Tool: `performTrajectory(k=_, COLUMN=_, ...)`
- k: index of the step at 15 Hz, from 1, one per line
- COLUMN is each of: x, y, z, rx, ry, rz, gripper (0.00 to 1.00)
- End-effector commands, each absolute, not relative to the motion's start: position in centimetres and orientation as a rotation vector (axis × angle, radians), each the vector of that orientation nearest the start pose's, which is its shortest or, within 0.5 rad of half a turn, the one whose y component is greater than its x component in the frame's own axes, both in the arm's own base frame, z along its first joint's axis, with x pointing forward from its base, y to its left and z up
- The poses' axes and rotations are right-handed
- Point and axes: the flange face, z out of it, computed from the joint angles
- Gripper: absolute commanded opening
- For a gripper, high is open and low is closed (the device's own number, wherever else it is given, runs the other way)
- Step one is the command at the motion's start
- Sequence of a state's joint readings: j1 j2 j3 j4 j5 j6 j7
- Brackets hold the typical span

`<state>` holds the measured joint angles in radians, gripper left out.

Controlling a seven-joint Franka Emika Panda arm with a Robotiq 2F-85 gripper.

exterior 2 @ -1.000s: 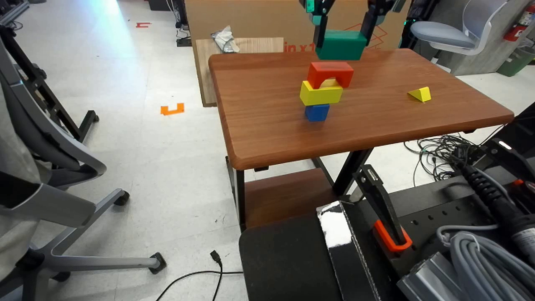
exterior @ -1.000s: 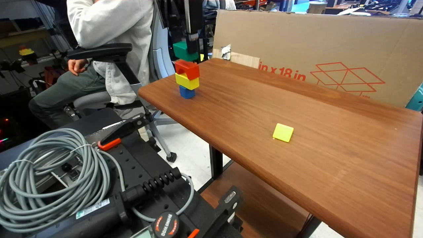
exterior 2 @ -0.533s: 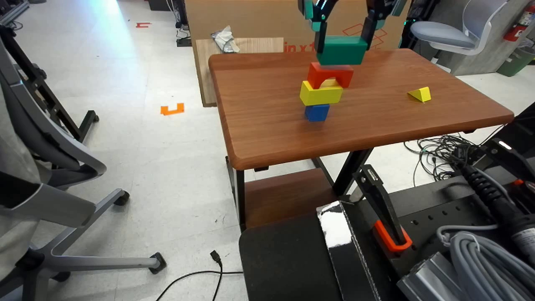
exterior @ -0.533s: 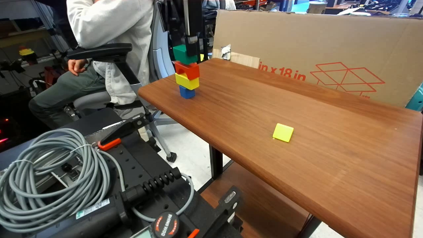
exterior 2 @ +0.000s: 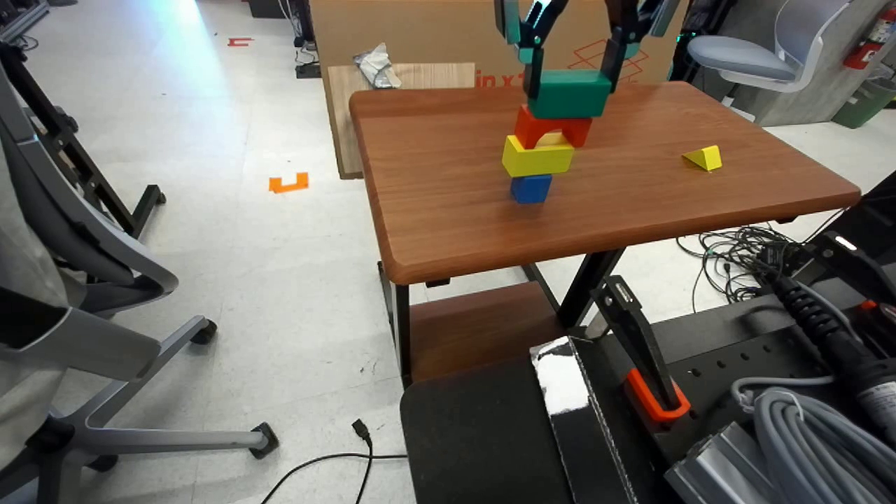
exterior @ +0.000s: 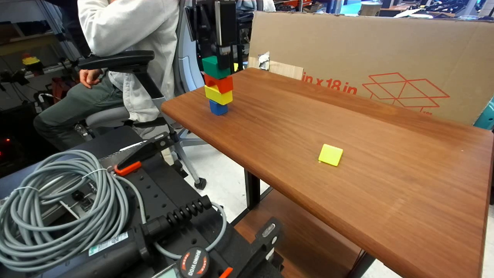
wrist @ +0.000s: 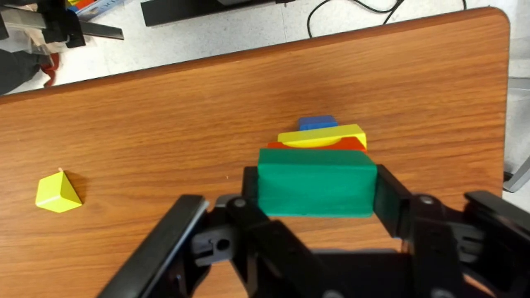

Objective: Place the orange block on top of the stack on the left, place the green block on top of the orange block

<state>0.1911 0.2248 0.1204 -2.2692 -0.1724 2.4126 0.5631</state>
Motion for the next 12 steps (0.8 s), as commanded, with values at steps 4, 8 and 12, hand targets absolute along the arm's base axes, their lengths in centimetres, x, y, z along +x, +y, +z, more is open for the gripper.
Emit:
performTrajectory(k=4, x=50.6, y=16.2, z=26.5, rx=-3.249, ry=0.185, rz=0.054, gripper=0.99)
performTrajectory(k=8, x=49.1, y=14.8, z=28.3, rx=-3.232, ry=0.088, rz=0.053, gripper=1.0)
performTrajectory(k=12, x=46.5, y=10.4, z=31.1, rx=-3.274, ry=-0.097, rz=0.124, gripper=1.0)
